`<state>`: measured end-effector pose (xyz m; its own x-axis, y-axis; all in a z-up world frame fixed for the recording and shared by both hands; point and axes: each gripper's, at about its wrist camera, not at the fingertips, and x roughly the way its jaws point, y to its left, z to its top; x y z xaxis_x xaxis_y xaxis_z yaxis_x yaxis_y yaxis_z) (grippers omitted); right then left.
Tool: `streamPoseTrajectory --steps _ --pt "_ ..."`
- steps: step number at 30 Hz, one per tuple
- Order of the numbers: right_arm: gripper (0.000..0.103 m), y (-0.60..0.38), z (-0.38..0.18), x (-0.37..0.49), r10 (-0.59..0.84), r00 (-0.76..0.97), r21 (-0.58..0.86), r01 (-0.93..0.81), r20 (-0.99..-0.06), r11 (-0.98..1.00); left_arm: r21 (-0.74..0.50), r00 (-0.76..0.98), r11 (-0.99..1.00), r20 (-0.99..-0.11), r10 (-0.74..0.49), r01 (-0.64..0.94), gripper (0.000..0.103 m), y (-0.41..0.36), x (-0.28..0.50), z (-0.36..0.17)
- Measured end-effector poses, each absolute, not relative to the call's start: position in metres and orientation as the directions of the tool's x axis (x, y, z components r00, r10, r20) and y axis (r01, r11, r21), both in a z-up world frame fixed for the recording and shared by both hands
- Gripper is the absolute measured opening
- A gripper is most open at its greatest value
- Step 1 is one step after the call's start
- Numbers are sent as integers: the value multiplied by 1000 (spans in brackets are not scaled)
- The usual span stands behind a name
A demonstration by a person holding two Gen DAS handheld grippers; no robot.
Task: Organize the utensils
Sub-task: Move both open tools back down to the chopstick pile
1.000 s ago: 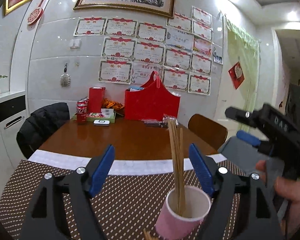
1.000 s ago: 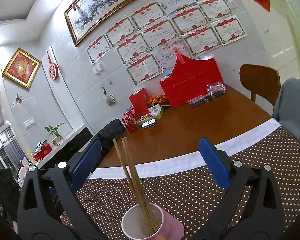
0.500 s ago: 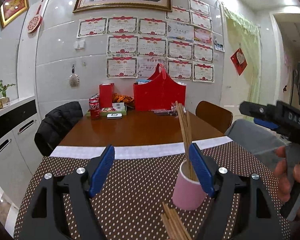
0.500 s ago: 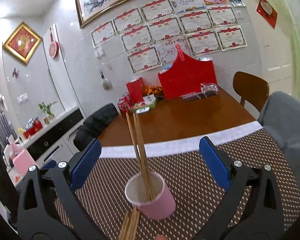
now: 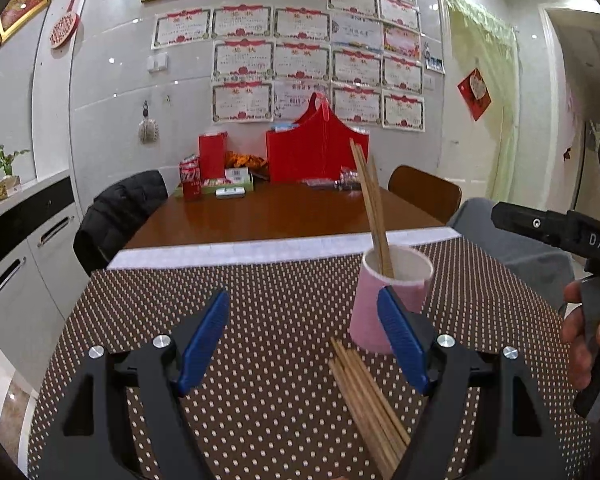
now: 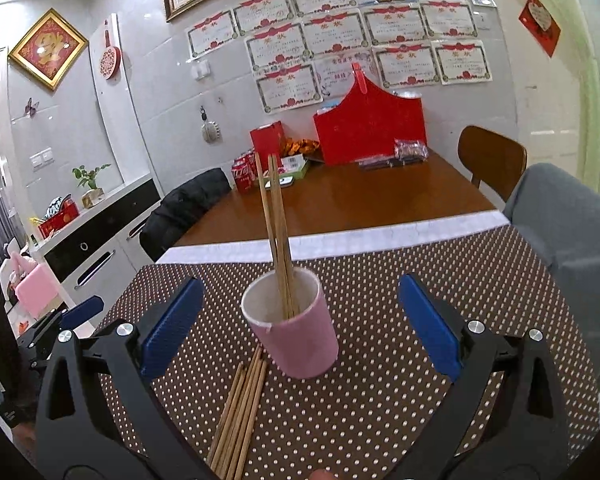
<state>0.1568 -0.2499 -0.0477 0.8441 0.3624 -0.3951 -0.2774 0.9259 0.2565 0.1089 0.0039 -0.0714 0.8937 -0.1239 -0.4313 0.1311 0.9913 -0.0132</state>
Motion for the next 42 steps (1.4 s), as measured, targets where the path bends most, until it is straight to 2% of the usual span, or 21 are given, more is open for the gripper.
streamPoseTrajectory --steps 5,8,20,29,32,38,42 --pt "97 -253 -81 165 364 811 291 -250 -457 923 -38 869 990 -475 -137 136 75 5 111 -99" --pt "97 -251 -94 170 359 786 285 -242 -502 927 -2 816 991 -567 -110 133 75 -2 119 -119" --pt "97 -256 -100 172 347 777 277 -229 -525 933 51 670 976 -735 -106 211 75 -23 127 -164" --pt "97 -253 -107 176 341 751 259 -231 -565 938 92 626 968 -776 -76 232 76 -27 135 -180" --pt "97 -249 -111 178 345 734 247 -244 -585 938 126 621 971 -783 -27 202 76 -22 141 -184" --pt "97 -220 -139 188 326 608 152 -321 -724 935 93 606 974 -794 -51 204 76 -15 145 -182" --pt "97 -200 -156 187 331 540 117 -391 -774 913 81 602 979 -797 -50 188 76 -6 146 -177"
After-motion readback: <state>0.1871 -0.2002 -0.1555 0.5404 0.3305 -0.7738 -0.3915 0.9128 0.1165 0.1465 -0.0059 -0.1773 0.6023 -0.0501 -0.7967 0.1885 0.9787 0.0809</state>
